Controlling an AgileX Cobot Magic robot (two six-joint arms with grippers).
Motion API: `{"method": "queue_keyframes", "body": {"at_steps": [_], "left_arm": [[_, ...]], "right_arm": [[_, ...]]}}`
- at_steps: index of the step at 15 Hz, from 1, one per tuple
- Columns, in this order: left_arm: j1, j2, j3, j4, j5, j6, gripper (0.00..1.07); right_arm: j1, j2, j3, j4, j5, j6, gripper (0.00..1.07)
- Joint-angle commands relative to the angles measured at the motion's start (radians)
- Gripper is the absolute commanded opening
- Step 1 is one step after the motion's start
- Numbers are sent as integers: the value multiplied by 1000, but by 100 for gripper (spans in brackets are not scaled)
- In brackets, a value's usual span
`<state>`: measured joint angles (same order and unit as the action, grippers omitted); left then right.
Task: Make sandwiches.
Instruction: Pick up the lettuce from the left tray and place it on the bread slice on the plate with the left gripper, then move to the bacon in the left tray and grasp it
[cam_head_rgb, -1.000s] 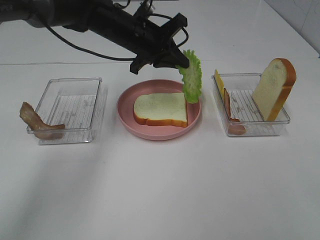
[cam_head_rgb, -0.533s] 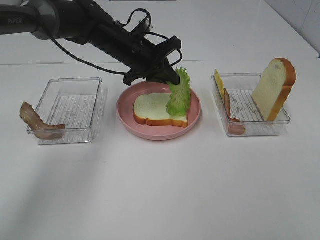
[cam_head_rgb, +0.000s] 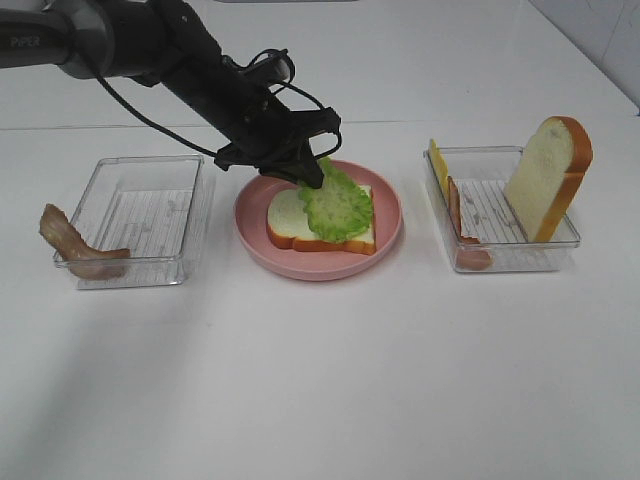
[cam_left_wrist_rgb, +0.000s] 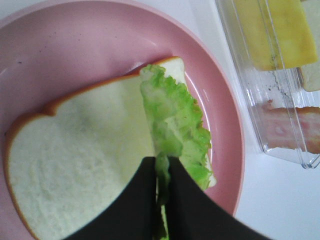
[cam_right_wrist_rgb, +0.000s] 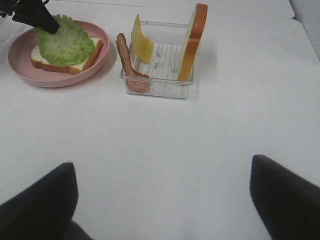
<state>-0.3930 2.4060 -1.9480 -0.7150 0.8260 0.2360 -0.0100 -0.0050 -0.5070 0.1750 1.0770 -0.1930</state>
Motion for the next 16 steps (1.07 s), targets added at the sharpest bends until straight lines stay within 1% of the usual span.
{"method": "queue_keyframes", "body": {"at_steps": [1,2,3,4,6,7,8,9,10,12,13,14,16], "left_arm": [[1,-2,-3,0,-31,-5,28],[1,-2,-3,0,-41,-1,42],[1,-4,-3,0,-47,-2,52],[1,-11,-3,17,-54,-2,60],[9,-48,-3,113,-71,-42,61],[9,-48,-3,113,-71,-42,61],[21,-68,-5,161,-51,-91,61],[30,-84,-5,190,-25,-132,61],[45,-104,-5,211,14,-153,61],[94,-147,-5,232,93,-156,61],[160,-195,-5,236,181,-179,61],[176,-209,-5,236,205,-183,61],[237,-248,-5,237,299,-189,62]], "right_arm": [[-8,-16,1,2,-8,-14,88],[-8,-16,1,2,-8,-14,88],[-8,-16,1,2,-8,-14,88],[-8,-16,1,2,-8,-14,88],[-8,-16,1,2,-8,-14,88],[-8,-16,1,2,-8,-14,88],[-8,-16,1,2,-8,-14,88],[-8,-16,1,2,-8,-14,88],[-8,-14,1,4,-8,-14,88],[-8,-14,1,3,-8,-14,88],[-8,-14,1,3,-8,-14,88],[-8,-14,1,5,-8,-14,88],[-8,-14,1,3,-8,-14,88]]}}
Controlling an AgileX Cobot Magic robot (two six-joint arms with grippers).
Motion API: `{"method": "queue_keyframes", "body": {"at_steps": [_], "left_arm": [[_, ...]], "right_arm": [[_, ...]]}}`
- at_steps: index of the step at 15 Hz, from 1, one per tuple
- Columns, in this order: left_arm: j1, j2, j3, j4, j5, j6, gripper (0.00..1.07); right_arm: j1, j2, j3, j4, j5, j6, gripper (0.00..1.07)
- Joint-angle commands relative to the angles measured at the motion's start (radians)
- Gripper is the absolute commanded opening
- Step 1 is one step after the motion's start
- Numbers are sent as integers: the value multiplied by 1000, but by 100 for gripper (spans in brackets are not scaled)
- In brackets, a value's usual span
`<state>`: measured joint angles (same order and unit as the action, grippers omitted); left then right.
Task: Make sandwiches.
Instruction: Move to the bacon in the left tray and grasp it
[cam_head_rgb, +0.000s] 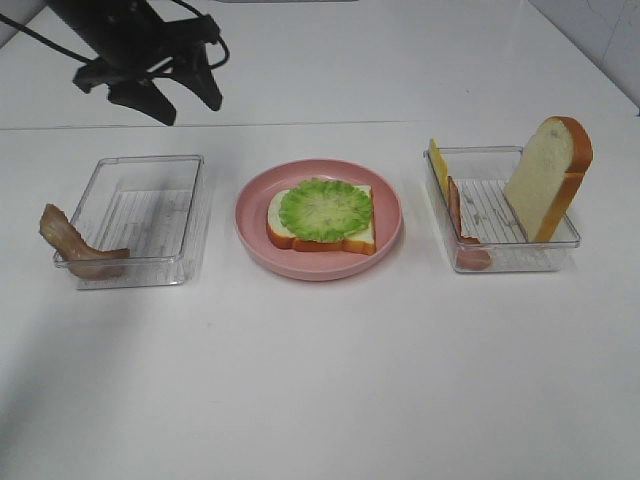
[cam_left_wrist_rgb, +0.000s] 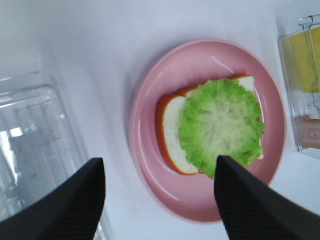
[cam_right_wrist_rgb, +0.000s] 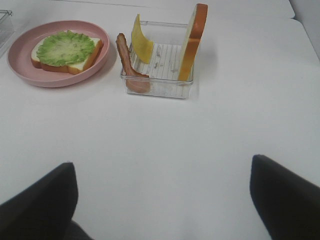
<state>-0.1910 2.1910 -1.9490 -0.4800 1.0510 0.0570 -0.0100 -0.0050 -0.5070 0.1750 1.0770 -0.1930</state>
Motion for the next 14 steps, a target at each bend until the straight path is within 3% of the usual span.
{"method": "queue_keyframes", "body": {"at_steps": [1,3,6,9,10,12,14], "left_arm": [[69,-49,-4,3,117,-11,62],[144,-77,-1,12,240,-37,63],[180,-111,-1,38,238,-37,63],[175,-173,12,211,238,-71,63],[176,-191,25,229,238,-82,63],[176,-261,99,278,238,-87,63],[176,-369,267,297,238,-89,63]], "right_arm": [[-8,-14,1,4,-8,-14,88],[-8,-14,1,5,-8,-14,88],[-8,-14,1,5,-8,-14,88],[-8,-14,1,5,-8,-14,88],[-8,-14,1,5,-8,-14,88],[-8,-14,1,5,-8,-14,88],[-8,-14,1,5,-8,-14,88]]}}
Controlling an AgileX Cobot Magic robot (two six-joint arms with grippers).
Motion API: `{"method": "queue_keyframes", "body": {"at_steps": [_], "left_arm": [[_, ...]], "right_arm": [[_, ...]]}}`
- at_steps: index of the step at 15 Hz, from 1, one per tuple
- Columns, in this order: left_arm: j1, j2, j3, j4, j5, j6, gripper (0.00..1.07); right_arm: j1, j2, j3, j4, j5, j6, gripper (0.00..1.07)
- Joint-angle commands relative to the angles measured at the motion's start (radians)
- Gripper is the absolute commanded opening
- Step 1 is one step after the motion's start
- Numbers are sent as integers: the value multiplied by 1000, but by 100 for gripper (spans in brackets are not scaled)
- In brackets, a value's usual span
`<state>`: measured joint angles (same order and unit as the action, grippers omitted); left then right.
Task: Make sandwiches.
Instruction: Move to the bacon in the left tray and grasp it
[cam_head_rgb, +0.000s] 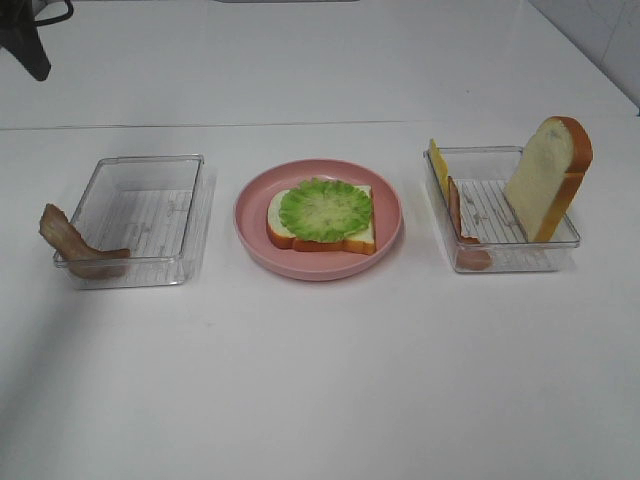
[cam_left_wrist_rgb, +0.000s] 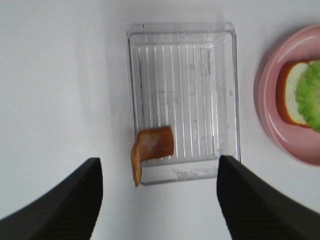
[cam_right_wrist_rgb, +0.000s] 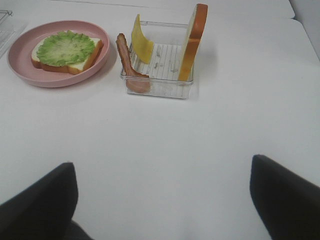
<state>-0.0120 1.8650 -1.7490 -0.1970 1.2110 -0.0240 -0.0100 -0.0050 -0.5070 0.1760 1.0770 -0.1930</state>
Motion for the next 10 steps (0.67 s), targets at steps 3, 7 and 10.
{"method": "queue_keyframes", "body": {"at_steps": [3,7,10], "left_arm": [[-3,-59,161,66,77,-54,63],[-3,-48,251,81,-28,-105,63],[-8,7,256,81,-90,-108,63]], "right_arm": [[-8,-14,1,4,-8,-14,88],[-8,-14,1,4,-8,-14,88],[-8,-14,1,4,-8,-14,88]]}}
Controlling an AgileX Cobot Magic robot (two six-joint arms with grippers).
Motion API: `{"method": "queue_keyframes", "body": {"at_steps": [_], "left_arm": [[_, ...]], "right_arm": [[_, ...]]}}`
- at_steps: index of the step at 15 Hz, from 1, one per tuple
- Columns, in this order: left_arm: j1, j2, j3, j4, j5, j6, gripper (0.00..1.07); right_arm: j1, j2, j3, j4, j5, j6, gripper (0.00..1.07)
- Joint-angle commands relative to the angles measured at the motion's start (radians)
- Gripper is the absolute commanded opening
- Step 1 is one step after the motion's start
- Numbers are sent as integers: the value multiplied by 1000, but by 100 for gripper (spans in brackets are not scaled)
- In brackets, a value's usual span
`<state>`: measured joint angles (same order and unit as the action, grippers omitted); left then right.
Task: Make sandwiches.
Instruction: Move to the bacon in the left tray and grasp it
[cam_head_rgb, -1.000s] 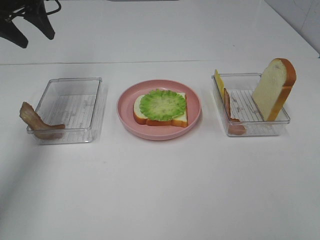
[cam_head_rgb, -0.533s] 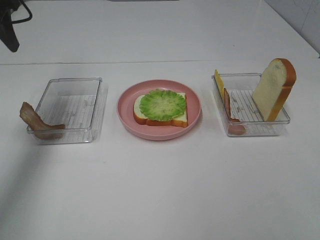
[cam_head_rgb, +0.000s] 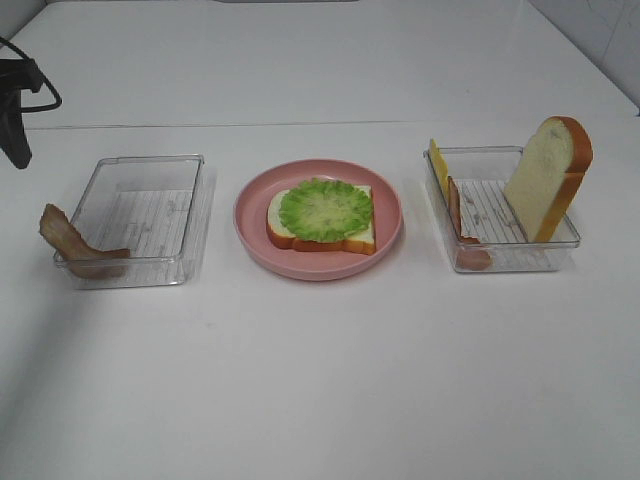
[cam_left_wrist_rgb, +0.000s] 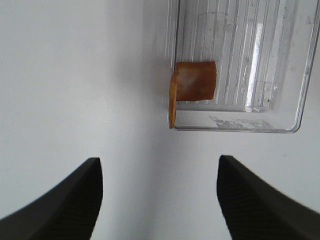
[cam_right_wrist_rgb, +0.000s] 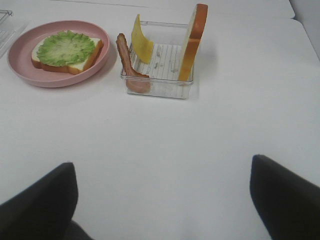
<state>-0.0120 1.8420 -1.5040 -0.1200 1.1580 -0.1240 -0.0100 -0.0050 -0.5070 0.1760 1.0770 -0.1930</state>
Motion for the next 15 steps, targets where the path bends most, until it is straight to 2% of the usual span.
{"method": "queue_keyframes", "body": {"at_steps": [1,3,9,11,15], "left_arm": [[-8,41,11,2,-50,-9,63],[-8,106,11,-37,-84,-9,63],[-8,146,11,-34,-123,-1,61],[-39,149,11,-16,-124,22,59],[-66,177,11,-15,-134,-13,59]], "right_arm": [[-8,-14,1,4,-8,-14,88],[-8,-14,1,4,-8,-14,88],[-8,-14,1,4,-8,-14,88],[-8,-14,1,4,-8,-14,88],[-8,-14,1,4,-8,-14,88]]}}
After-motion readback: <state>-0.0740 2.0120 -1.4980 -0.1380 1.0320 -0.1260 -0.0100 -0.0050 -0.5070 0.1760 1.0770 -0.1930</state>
